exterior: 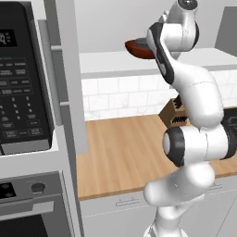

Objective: Pick up the bowls on the counter and stack them on top of one another in the open cabinet. Place the smaller bowl on top of the larger bowl.

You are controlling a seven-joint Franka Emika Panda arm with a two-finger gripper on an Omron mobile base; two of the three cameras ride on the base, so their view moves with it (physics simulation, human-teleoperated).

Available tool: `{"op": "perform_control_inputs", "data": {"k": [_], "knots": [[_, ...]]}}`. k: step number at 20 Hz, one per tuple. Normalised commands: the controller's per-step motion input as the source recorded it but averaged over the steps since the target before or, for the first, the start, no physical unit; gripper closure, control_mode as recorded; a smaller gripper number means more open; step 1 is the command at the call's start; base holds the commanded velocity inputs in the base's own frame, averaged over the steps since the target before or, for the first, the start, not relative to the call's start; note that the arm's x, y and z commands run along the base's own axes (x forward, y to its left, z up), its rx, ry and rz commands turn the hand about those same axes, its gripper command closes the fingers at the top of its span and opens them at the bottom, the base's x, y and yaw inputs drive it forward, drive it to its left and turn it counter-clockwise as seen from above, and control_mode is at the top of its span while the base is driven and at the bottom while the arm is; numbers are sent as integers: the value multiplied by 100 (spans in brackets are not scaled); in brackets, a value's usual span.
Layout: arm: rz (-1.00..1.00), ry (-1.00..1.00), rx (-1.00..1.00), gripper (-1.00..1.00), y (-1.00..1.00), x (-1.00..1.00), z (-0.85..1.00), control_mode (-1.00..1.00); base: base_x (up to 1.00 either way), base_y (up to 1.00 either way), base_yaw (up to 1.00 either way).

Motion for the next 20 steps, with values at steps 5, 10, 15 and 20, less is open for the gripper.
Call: {"op": "perform_control_inputs", "data": {"k": [5, 10, 15, 20], "knots": [[0, -24, 10, -100, -89, -100, -99, -100, 0, 0, 0], [0, -7, 0, -100, -100, -100, -100, -100, 0, 0, 0], [-1, -36, 0, -100, -61, -100, -65, -100, 0, 0, 0], [2, -3, 4, -100, -6, -1, 0, -100, 0, 0, 0]]}}
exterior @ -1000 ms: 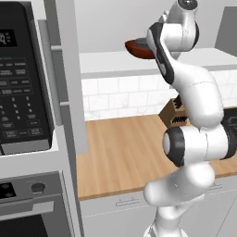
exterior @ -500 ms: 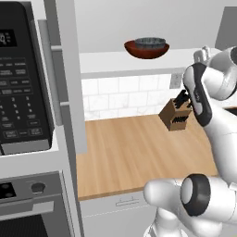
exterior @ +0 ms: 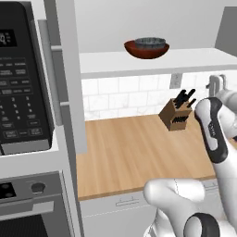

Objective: Pick up the bowls on the counter and stack them on top of one another in the open cabinet. Place the smaller bowl on top of the larger bowl.

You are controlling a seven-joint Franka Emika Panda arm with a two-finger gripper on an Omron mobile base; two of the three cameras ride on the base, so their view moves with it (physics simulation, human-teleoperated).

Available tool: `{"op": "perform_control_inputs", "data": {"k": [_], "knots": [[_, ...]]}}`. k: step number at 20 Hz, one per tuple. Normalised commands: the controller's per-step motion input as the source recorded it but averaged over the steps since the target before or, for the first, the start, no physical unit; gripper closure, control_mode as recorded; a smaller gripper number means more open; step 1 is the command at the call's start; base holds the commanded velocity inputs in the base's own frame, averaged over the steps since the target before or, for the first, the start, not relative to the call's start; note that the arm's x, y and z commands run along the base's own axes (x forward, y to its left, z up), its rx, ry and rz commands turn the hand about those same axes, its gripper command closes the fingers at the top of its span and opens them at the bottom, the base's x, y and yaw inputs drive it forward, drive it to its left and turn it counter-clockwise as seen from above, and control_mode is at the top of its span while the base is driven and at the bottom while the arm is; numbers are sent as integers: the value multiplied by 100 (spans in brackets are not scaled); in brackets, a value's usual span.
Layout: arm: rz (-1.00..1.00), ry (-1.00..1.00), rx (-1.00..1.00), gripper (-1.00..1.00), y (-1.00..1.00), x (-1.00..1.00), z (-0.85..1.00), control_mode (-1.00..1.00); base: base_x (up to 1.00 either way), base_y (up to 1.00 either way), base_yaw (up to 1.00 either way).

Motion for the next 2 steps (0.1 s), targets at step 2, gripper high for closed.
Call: {"op": "perform_control_inputs", "data": {"k": [2], "knots": [[0, 0, 0, -100, 0, 0, 0, -100, 0, 0, 0]]}}
